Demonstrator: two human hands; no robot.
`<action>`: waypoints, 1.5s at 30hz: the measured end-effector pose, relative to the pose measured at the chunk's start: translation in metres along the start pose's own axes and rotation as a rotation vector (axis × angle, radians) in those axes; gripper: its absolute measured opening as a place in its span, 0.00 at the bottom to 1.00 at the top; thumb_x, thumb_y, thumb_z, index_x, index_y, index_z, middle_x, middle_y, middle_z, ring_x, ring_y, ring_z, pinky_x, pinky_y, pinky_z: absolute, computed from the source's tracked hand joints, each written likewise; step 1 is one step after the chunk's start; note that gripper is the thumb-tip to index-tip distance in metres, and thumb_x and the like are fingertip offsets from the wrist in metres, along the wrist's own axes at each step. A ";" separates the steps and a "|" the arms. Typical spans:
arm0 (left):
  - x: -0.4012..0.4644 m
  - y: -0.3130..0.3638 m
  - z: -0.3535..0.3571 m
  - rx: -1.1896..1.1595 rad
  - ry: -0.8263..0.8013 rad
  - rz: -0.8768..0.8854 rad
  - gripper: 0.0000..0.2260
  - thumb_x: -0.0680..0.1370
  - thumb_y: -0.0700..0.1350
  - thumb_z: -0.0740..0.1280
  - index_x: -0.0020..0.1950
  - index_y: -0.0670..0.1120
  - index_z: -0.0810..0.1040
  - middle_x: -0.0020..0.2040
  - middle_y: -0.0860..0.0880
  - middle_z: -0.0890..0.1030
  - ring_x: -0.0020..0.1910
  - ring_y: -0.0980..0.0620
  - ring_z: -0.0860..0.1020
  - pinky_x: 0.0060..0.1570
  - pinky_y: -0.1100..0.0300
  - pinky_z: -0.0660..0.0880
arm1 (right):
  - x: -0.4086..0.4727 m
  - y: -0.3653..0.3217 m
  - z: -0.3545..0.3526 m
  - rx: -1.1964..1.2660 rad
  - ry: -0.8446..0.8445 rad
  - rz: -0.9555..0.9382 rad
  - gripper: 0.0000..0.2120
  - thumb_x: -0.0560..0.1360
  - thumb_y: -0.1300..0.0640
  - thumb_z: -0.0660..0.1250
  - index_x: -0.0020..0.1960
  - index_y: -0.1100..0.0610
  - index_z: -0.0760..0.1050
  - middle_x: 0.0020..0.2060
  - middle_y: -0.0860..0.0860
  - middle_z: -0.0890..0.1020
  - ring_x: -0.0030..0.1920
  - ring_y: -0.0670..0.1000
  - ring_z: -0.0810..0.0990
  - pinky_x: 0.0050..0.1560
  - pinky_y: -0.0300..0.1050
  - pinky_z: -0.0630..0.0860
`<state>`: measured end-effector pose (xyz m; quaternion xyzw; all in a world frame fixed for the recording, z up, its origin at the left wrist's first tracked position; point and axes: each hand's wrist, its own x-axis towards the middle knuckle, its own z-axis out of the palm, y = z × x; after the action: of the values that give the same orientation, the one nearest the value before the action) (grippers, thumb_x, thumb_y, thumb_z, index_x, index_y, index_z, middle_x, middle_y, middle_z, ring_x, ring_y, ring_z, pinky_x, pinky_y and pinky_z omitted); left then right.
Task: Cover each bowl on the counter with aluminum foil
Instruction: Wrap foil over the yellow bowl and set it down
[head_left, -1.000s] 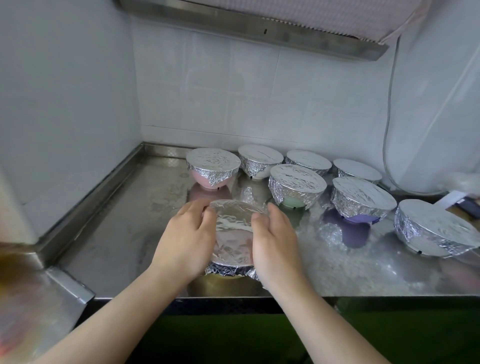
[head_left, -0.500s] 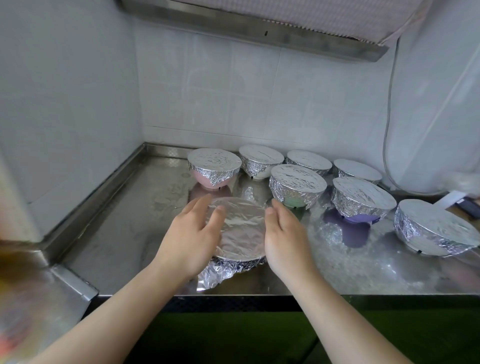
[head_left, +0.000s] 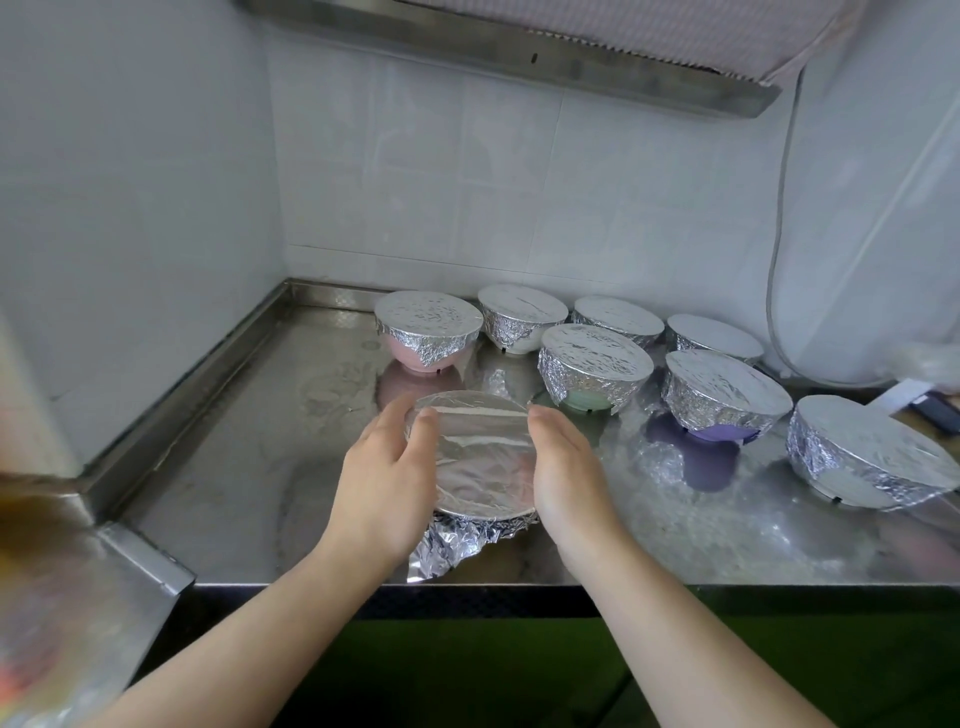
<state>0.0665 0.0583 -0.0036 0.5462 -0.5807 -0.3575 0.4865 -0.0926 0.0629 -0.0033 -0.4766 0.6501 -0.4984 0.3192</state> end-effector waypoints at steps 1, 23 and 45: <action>0.000 -0.001 0.000 -0.002 -0.007 0.003 0.12 0.86 0.53 0.57 0.44 0.63 0.71 0.48 0.61 0.76 0.51 0.70 0.72 0.50 0.70 0.68 | -0.001 -0.001 -0.001 -0.048 0.009 -0.029 0.17 0.84 0.41 0.55 0.56 0.50 0.77 0.49 0.48 0.81 0.52 0.50 0.79 0.57 0.50 0.77; 0.011 -0.007 -0.008 0.185 -0.113 0.152 0.22 0.85 0.59 0.55 0.80 0.59 0.63 0.78 0.61 0.66 0.77 0.57 0.65 0.65 0.60 0.62 | -0.025 0.001 -0.003 -0.323 0.009 -0.161 0.33 0.87 0.41 0.52 0.86 0.54 0.48 0.85 0.49 0.53 0.84 0.47 0.53 0.74 0.39 0.51; 0.029 -0.020 -0.034 0.203 -0.502 0.257 0.65 0.54 0.69 0.85 0.83 0.60 0.53 0.76 0.63 0.67 0.75 0.65 0.65 0.76 0.54 0.66 | -0.004 0.021 -0.033 -0.334 -0.422 -0.210 0.75 0.53 0.26 0.83 0.83 0.34 0.35 0.84 0.35 0.45 0.83 0.38 0.50 0.84 0.55 0.54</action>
<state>0.1064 0.0305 -0.0086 0.4087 -0.7798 -0.3571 0.3120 -0.1271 0.0792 -0.0131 -0.6806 0.5892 -0.3047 0.3112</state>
